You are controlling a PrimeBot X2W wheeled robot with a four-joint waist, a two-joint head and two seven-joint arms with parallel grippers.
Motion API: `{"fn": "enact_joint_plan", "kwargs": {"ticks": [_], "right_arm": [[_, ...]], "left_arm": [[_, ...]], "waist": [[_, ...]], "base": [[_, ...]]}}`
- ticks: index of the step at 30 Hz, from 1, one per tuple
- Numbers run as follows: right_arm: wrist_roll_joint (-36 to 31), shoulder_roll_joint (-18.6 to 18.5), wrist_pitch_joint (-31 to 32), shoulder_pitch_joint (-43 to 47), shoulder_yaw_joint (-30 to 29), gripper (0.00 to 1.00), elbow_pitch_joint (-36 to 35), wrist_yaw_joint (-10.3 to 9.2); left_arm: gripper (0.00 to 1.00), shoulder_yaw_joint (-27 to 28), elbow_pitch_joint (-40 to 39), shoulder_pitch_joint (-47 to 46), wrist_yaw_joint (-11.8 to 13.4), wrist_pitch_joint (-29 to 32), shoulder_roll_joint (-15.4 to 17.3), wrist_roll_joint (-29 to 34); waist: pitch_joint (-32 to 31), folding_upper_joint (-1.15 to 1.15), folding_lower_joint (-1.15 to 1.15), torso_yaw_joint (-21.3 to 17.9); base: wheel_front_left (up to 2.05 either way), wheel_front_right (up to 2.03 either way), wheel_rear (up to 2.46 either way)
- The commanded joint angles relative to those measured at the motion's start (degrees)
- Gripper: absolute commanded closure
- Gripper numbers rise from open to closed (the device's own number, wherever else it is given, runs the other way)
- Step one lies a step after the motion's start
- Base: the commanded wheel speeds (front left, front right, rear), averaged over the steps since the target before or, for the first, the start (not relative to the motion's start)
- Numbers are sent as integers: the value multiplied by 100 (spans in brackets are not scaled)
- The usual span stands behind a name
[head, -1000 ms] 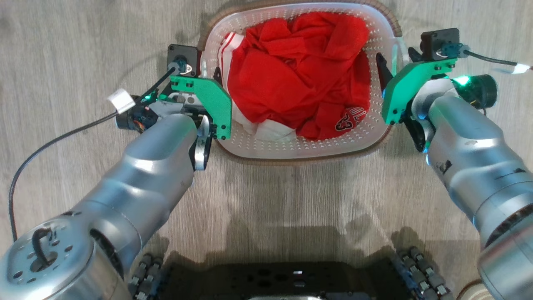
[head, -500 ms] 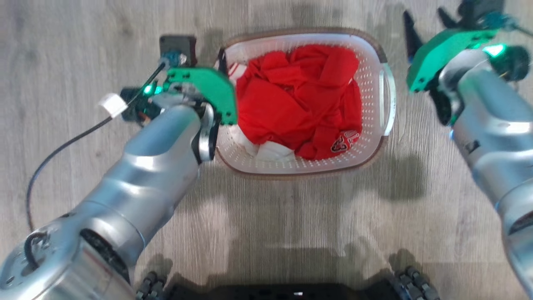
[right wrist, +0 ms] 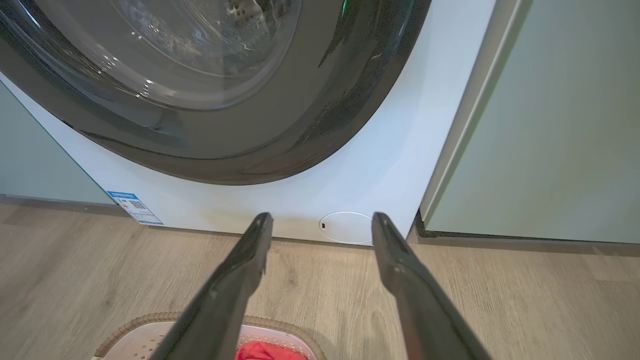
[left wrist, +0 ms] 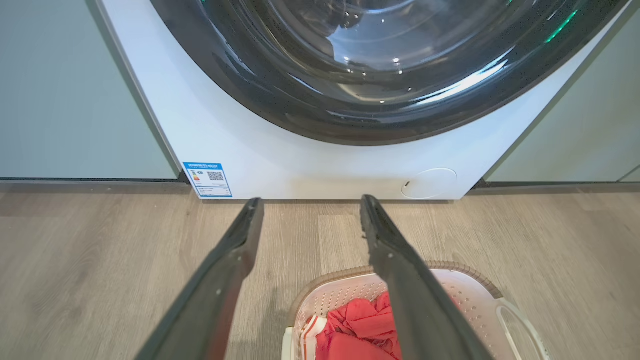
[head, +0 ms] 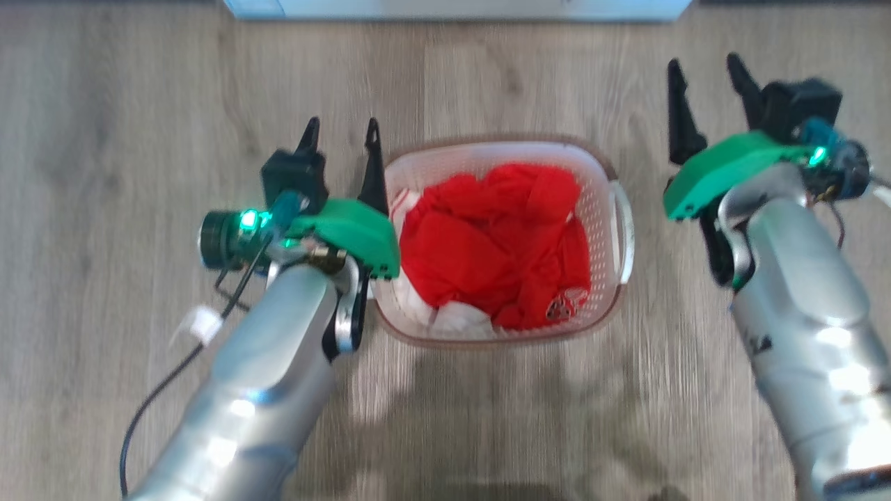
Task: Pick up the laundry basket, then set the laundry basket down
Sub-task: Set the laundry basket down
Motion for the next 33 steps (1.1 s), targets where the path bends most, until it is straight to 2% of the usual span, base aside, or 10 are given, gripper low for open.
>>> {"fn": "enact_joint_plan", "kwargs": {"ticks": [1,7,15,25,33], "right_arm": [[-66,101,-60,161,23,0,-230,24],[-354,290,-60,998,-208,0,-1002,24],[-500,413,-60,2481,-265,0,-2009,24],[-560,450,-60,3645,-492,0,-2887,24],[-573,451,-60,4310,-778,0,-3258,24]], "left_arm": [[0,238,-241,59,-17,-55,112,110],[0,821,-1121,1025,-146,-55,104,803],[0,1286,-2083,2274,-258,-55,101,1345],[0,1709,-2760,3547,-354,-55,102,1618],[0,1829,-2911,4179,-426,-55,129,1666]], "waist": [[-311,0,1,11],[-901,0,1,24],[-1804,0,1,13],[-2471,0,1,-18],[-2713,0,1,43]], "base": [[0,0,0],[0,0,0],[0,0,0],[0,0,0],[0,0,0]]}}
